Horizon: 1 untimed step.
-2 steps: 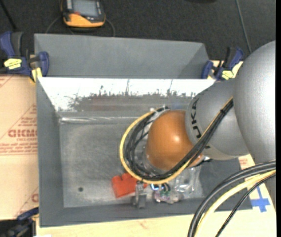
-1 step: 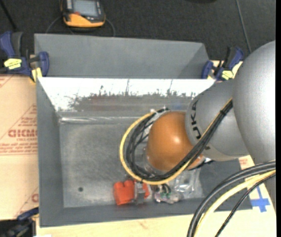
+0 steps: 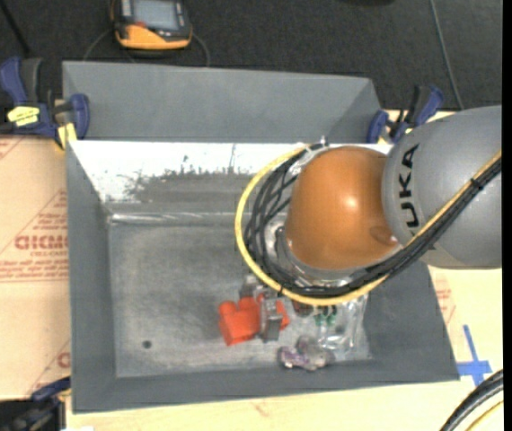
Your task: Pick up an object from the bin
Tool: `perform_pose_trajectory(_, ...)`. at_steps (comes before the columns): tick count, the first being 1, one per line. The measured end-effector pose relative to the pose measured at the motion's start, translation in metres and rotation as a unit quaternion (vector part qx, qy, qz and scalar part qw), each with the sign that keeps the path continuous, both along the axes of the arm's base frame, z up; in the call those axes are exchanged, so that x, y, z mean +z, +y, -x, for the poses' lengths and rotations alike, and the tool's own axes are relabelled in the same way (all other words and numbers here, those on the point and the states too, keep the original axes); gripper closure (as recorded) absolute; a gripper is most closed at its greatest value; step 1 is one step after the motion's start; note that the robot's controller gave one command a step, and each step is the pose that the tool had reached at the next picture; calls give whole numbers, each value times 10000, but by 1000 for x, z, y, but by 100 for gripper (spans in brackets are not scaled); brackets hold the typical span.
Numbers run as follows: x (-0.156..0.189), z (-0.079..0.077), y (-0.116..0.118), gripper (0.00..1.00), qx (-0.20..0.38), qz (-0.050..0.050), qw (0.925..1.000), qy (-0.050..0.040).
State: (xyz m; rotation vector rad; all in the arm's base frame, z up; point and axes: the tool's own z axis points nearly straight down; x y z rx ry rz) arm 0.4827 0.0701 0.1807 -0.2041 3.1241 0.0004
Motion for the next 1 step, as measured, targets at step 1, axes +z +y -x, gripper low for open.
perform_pose_trajectory(1,109,-6,0,100,68,3,10000,-9)
